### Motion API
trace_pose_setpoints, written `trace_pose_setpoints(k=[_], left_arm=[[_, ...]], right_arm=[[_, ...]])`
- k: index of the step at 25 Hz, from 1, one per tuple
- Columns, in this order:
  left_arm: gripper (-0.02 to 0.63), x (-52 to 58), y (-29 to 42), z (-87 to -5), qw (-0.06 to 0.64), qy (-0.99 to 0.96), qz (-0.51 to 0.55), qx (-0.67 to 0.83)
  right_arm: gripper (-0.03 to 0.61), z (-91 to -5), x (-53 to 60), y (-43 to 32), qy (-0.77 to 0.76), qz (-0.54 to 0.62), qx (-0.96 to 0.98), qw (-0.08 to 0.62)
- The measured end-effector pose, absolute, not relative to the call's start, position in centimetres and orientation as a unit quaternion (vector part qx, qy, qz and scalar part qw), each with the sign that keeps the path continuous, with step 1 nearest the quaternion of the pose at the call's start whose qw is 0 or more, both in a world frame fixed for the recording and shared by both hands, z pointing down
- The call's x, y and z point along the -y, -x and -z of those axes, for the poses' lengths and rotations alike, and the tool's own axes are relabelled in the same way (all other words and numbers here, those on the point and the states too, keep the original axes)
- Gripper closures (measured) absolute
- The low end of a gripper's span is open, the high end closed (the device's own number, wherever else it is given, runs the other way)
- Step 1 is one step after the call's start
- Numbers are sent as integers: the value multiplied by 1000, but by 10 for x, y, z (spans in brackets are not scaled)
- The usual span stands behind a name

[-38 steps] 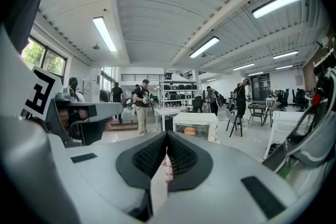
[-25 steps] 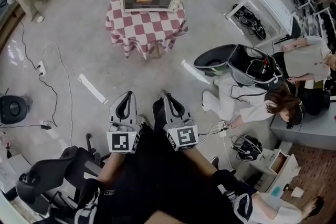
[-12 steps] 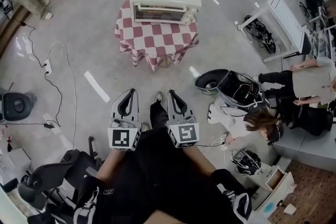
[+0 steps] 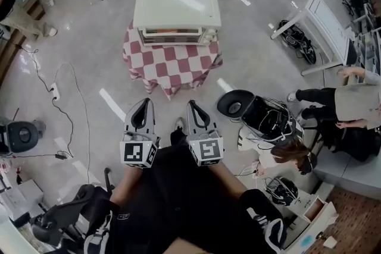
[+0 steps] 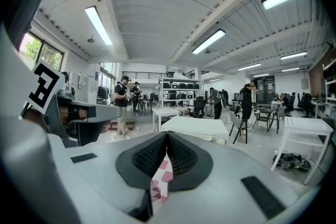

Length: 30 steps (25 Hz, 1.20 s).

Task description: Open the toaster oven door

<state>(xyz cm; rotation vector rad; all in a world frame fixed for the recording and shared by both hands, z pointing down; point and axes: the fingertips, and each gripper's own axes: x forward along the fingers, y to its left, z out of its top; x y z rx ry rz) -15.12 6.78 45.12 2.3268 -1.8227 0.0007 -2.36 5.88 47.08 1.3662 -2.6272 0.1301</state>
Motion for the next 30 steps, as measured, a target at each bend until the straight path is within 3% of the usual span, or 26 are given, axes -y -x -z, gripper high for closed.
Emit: trace_pose_setpoints(k=[13,21,22,24,25,30], left_arm=[[604,53,160,-473,137,-780,2,610],[601,147,214,-529,269,-741,26,615],[591,158,222,-536,286,-733,31,617],[464,179,233,-554,317,-720,35,616],[437,187,238,-564,333,-713,34,616],[419,230,255,-613,404,-671,39,620]], right_arm=[[552,-472,36,15,-465,-48,880,81],[552,-469,100,39,-481,-53,872,79],[552,-469,107,42,-482,-51,871,80],[552,-469,117,45,-487,-49,868,84],[552,-471,120,46,-489,-49,867,88],[552,-479,138,50,-488,-49,866,99]])
